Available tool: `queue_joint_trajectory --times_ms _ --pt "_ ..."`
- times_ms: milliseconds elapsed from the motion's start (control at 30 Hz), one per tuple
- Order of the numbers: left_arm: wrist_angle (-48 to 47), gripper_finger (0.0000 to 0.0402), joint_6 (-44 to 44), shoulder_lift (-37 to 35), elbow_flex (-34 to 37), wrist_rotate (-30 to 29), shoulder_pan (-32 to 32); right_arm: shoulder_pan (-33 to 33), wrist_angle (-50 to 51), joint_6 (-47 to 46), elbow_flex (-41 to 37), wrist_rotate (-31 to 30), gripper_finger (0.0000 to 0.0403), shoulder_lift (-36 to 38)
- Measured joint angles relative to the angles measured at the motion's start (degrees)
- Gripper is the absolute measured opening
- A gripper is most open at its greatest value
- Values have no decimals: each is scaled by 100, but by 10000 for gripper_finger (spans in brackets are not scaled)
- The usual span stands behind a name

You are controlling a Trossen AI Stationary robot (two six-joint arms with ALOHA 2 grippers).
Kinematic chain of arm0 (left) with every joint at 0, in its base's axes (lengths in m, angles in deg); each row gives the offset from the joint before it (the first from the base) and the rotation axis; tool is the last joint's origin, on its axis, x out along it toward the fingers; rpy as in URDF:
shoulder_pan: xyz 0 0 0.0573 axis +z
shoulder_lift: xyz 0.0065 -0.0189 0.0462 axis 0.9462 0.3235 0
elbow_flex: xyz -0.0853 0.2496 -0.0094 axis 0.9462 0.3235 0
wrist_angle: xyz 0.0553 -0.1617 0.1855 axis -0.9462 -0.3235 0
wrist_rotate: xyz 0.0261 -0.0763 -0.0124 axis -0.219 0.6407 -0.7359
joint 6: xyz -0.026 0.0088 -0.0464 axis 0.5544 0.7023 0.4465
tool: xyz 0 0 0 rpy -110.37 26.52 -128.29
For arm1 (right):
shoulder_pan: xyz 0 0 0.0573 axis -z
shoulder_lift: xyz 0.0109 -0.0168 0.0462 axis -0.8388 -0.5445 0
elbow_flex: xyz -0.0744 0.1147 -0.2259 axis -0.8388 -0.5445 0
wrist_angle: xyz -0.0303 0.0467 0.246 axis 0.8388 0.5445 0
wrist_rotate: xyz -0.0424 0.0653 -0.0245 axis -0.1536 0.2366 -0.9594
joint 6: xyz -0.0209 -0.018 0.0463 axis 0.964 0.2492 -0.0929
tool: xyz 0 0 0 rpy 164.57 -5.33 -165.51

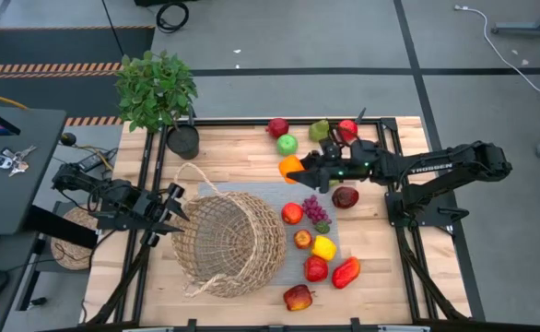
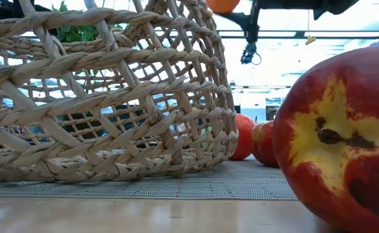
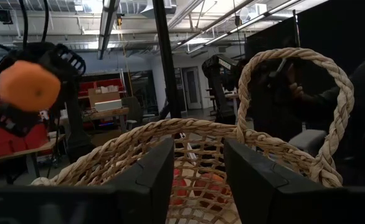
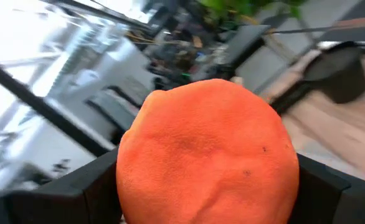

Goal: Build produce basket
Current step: Put the orange into the brown basket

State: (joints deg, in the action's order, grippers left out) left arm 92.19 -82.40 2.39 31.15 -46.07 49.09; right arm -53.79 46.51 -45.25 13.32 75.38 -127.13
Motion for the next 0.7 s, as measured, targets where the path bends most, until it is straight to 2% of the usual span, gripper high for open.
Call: queue_joint_trajectory --times_ms 167,367,700 --pt "0 148 0 0 1 -1 0 2 -579 67 0 326 335 0" --pt "0 149 0 1 -1 -2 1 0 -1340 662 0 830 335 -2" --pt "0 148 2 0 -1 0 1 114 -1330 802 0 905 335 -2"
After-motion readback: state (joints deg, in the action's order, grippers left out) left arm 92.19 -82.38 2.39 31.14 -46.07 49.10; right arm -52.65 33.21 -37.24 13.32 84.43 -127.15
